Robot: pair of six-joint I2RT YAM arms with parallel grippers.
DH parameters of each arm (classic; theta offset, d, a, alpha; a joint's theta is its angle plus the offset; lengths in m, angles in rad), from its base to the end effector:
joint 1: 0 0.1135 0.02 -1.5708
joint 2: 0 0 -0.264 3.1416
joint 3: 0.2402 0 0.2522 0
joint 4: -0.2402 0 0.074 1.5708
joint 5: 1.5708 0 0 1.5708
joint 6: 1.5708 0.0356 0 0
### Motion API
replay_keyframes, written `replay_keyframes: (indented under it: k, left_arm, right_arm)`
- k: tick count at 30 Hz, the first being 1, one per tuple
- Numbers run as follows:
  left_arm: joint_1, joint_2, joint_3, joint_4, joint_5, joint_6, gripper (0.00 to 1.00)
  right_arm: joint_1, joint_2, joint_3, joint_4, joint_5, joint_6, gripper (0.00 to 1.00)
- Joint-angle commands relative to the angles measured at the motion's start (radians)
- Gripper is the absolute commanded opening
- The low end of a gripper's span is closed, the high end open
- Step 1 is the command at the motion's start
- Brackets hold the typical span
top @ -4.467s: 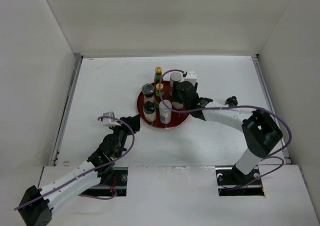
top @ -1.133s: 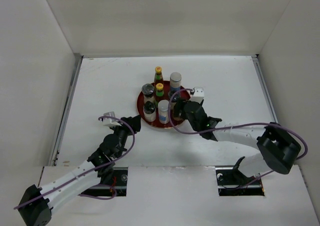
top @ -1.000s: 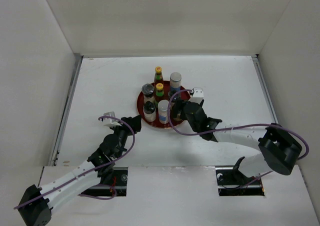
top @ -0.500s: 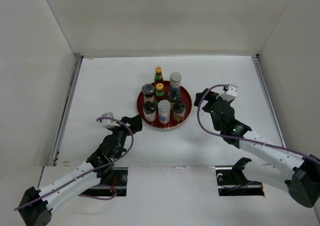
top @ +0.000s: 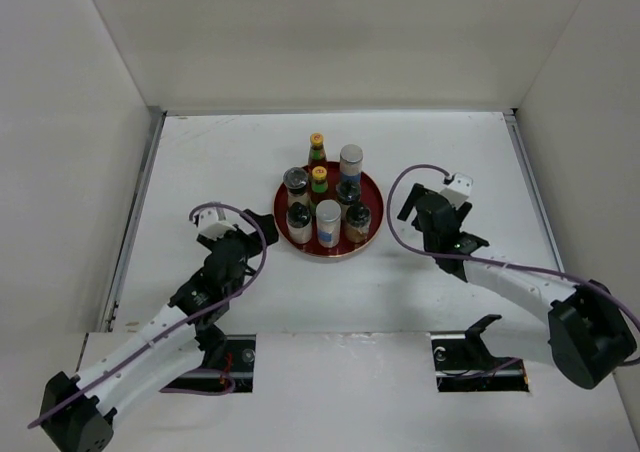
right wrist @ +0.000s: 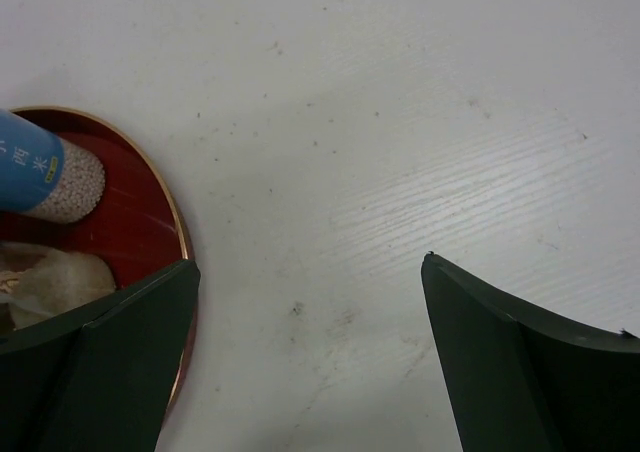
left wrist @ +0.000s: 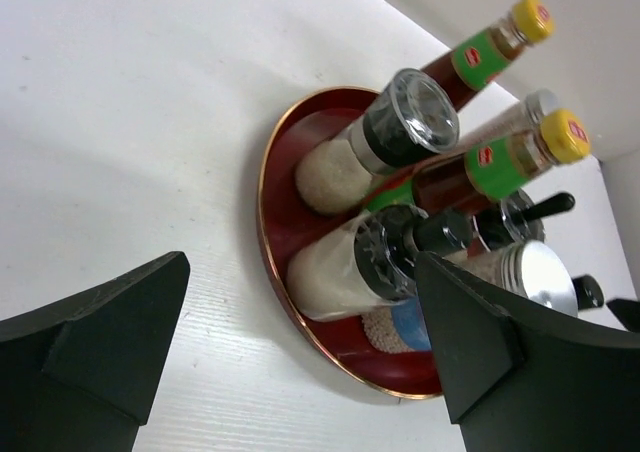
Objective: Organize the condiment bottles
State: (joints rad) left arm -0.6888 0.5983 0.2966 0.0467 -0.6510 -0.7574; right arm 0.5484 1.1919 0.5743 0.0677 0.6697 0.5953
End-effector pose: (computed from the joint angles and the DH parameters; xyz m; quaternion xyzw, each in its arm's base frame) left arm 0.1315 -0.0803 0.2209 -0.2211 0.7426 -0.1936 0.6018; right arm 0.2195 0.1082 0.2126 0.1798 0.8201 0.0086 0.5432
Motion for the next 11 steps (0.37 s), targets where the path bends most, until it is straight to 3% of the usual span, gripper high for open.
replay_keyframes:
  k: [1, 11]
  left_arm:
    - [0.024, 0.050, 0.085, -0.154, 0.017, -0.060, 1.00]
    - [0.013, 0.104, 0.134, -0.160, 0.073, -0.069, 1.00]
  right_arm:
    - [0.006, -0.063, 0.021, 0.009, -0.001, 0.017, 1.00]
    - [-0.063, -0.189, -0.031, -0.012, -0.054, 0.017, 1.00]
